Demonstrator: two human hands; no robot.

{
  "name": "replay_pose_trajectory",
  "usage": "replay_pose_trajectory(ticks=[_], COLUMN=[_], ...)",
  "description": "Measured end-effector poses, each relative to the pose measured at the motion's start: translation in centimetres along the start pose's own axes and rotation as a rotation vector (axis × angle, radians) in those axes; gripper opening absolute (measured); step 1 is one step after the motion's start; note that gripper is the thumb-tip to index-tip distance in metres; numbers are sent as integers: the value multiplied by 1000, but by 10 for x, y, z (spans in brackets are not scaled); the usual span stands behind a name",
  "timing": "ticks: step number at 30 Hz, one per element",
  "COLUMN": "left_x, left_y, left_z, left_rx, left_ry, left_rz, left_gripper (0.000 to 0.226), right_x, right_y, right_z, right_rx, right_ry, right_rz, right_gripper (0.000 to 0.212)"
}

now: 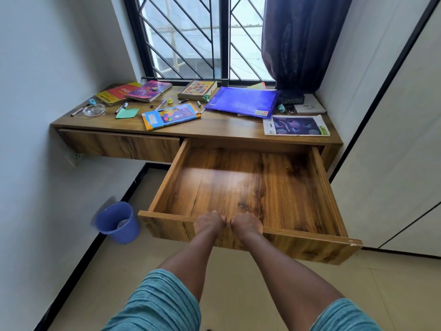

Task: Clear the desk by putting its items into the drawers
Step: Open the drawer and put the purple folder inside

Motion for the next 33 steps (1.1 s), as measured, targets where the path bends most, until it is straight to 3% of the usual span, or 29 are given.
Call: replay_pose_trajectory(ticks=[7,13,21,33], left_x=[-34,-99,-205,-339], left_y=[22,67,146,242], left_z=[7,49,117,150], left_rx=[-7,68,442,772], left_ry=[4,75,5,-116], left_rz=[-95,-133,-82,-51], left_gripper=[30,33,37,37], right_x=[-33,-102,-200,-363], right_y=[13,38,52,108], right_z=[9,47,125,197], right_rx=[-129,-216,-311,-598], right_ry=[-26,49,250,276], right_rz=[-73,-180,-309,-419], right_gripper=[19,24,32,42])
Point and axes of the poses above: each hand's wrist, its own x-axis away from the middle knuckle, its own z-axis out of the back of the hand, y = z × x, the point moved 8 cm from there along -x, towards the middle knuckle, and after that the axes turned 2 degrees about z, right-handed, at the moved point
